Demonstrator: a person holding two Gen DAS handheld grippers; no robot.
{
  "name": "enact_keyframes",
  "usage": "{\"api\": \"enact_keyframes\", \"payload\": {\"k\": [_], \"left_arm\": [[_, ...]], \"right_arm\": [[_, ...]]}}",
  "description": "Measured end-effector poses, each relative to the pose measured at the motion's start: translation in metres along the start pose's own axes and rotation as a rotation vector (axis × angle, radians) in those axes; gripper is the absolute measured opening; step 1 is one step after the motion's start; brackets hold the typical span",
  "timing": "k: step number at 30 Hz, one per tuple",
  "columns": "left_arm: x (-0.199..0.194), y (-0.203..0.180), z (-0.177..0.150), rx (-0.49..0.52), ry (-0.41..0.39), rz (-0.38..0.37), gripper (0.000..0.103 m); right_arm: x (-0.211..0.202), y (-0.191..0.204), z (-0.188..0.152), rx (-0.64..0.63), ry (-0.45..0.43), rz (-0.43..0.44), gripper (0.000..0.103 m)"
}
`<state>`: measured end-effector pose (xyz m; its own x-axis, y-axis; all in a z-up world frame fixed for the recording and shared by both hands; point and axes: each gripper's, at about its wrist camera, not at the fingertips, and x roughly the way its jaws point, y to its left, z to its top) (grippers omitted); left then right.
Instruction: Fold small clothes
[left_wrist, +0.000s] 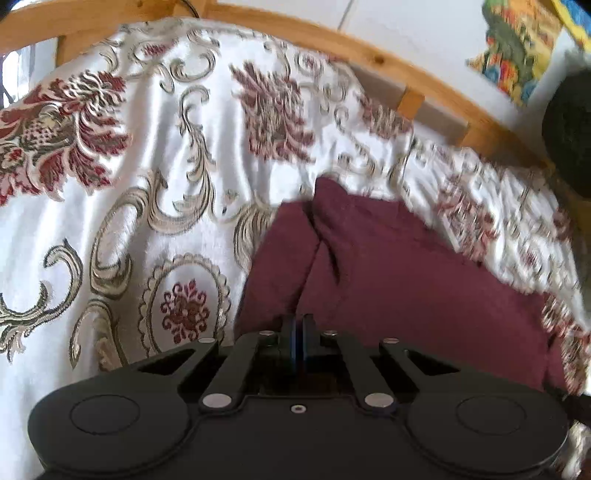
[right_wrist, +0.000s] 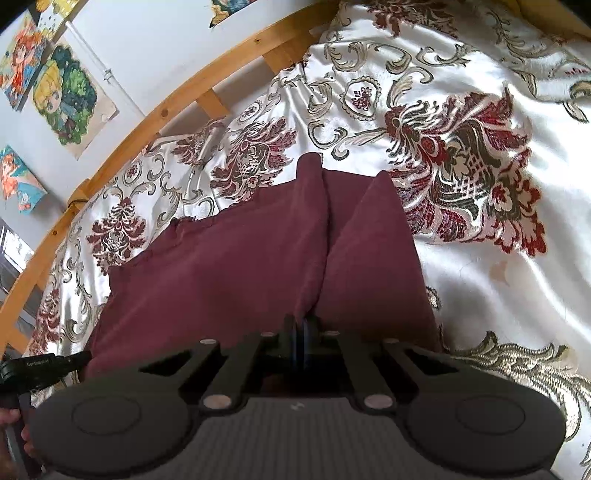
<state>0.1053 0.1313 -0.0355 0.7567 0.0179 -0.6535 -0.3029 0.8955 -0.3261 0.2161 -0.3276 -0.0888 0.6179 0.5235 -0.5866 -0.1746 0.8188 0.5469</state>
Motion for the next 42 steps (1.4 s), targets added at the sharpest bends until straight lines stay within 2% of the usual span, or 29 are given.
{"api": "enact_keyframes", "payload": {"k": [2, 4, 6, 7, 8, 11, 13, 15, 17, 19, 23, 24, 26, 29, 31, 32, 36, 40, 42], "left_arm": [[-0.009, -0.002, 0.001, -0.008, -0.046, -0.002, 0.002], [-0.007, -0.003, 0.001, -0.002, -0.05, 0.029, 0.002], [-0.005, 0.002, 0.0, -0.016, -0.05, 0.079, 0.0], [-0.005, 0.006, -0.001, -0.031, -0.059, 0.138, 0.0], [-0.005, 0.012, -0.001, -0.051, -0.055, 0.148, 0.0], [-0.007, 0.029, 0.0, -0.13, -0.033, 0.11, 0.0], [-0.007, 0.032, 0.001, -0.132, -0.032, 0.087, 0.0], [-0.006, 0.027, 0.002, -0.091, -0.025, 0.092, 0.004], [-0.005, 0.02, 0.001, -0.046, -0.023, 0.114, 0.018], [-0.002, 0.014, 0.003, -0.023, -0.019, 0.123, 0.024], [0.001, 0.004, 0.005, 0.009, -0.006, 0.153, 0.049], [0.0, 0.001, 0.006, 0.026, -0.009, 0.161, 0.053], [-0.001, -0.004, 0.007, 0.059, -0.018, 0.174, 0.069], [-0.002, -0.01, 0.007, 0.095, -0.028, 0.195, 0.085], [-0.001, -0.013, 0.007, 0.107, -0.023, 0.21, 0.094], [0.0, -0.013, 0.007, 0.108, -0.019, 0.218, 0.099], [0.004, -0.012, 0.007, 0.096, -0.009, 0.236, 0.102], [0.007, -0.006, 0.008, 0.056, 0.007, 0.213, 0.102], [0.006, -0.004, 0.007, 0.041, 0.005, 0.184, 0.102]], "right_arm": [[-0.001, -0.001, 0.001, 0.01, -0.003, 0.002, 0.004], [0.001, 0.0, 0.0, 0.002, 0.0, -0.003, 0.004], [0.001, 0.001, -0.001, -0.004, 0.002, -0.008, 0.004], [0.001, 0.002, -0.001, -0.006, 0.002, -0.01, 0.004], [0.001, 0.001, -0.001, -0.002, 0.004, -0.007, 0.004], [0.001, -0.001, -0.001, 0.008, 0.007, -0.001, 0.004], [0.002, 0.0, -0.001, 0.008, 0.009, -0.003, 0.006], [0.003, 0.001, -0.001, -0.002, 0.006, -0.009, 0.007], [0.003, 0.004, -0.001, -0.017, 0.0, -0.015, 0.008], [0.001, 0.006, -0.001, -0.034, -0.008, -0.022, 0.01], [0.0, 0.007, 0.0, -0.033, -0.017, -0.017, 0.018], [0.0, 0.006, 0.0, -0.029, -0.016, -0.016, 0.019], [0.0, 0.006, 0.001, -0.025, -0.018, -0.012, 0.022], [-0.001, 0.008, 0.001, -0.037, -0.021, -0.006, 0.033], [-0.001, 0.011, 0.001, -0.05, -0.025, 0.0, 0.049], [-0.002, 0.013, 0.001, -0.057, -0.027, 0.004, 0.053], [-0.004, 0.019, 0.001, -0.093, -0.042, -0.006, 0.072], [-0.008, 0.025, 0.001, -0.127, -0.074, -0.023, 0.093], [-0.01, 0.029, 0.0, -0.149, -0.086, -0.035, 0.097]]}}
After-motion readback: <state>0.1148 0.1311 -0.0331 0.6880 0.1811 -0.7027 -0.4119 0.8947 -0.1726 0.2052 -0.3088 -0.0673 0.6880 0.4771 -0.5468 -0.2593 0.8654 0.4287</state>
